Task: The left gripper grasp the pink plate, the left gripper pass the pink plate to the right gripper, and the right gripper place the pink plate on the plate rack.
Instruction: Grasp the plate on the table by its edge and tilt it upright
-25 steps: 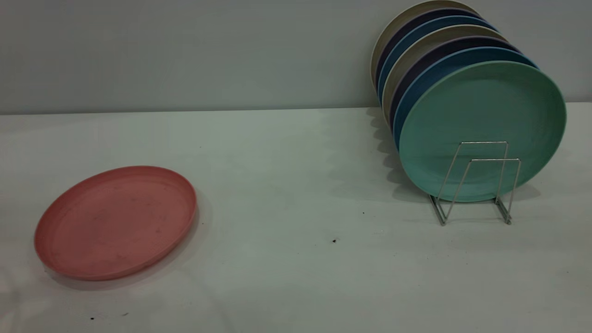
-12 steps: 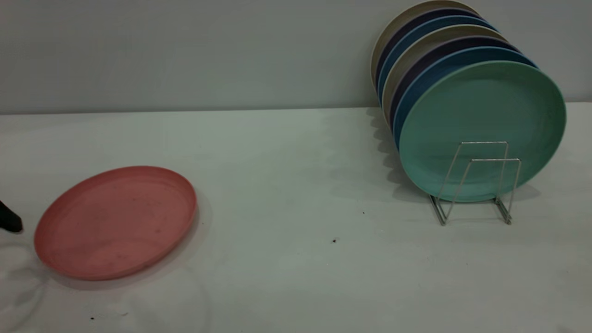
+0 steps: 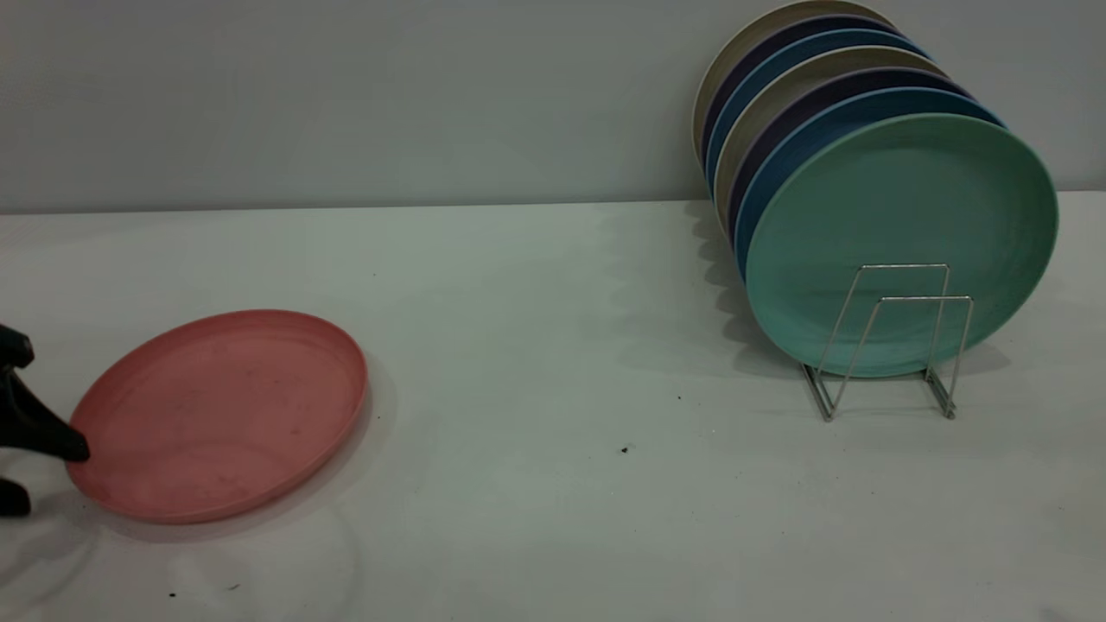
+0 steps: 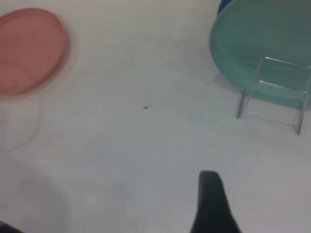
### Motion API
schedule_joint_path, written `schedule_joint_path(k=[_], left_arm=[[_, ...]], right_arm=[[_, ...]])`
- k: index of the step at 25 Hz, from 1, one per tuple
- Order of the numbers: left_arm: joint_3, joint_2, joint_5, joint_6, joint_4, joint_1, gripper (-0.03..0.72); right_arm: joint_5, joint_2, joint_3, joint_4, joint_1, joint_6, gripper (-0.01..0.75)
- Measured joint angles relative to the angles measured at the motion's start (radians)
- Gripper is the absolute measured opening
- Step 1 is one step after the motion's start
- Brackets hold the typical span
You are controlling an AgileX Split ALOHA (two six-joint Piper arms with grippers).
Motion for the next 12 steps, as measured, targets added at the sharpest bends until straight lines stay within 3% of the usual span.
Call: schedule_joint_path(k=[12], left_arm=[[-0.005,0.001,0.008,0.068,-0.062,0.0,0.499]], right_arm=[[-0.018,0.0,0.0,0.001,0.0,-0.001,0.527]])
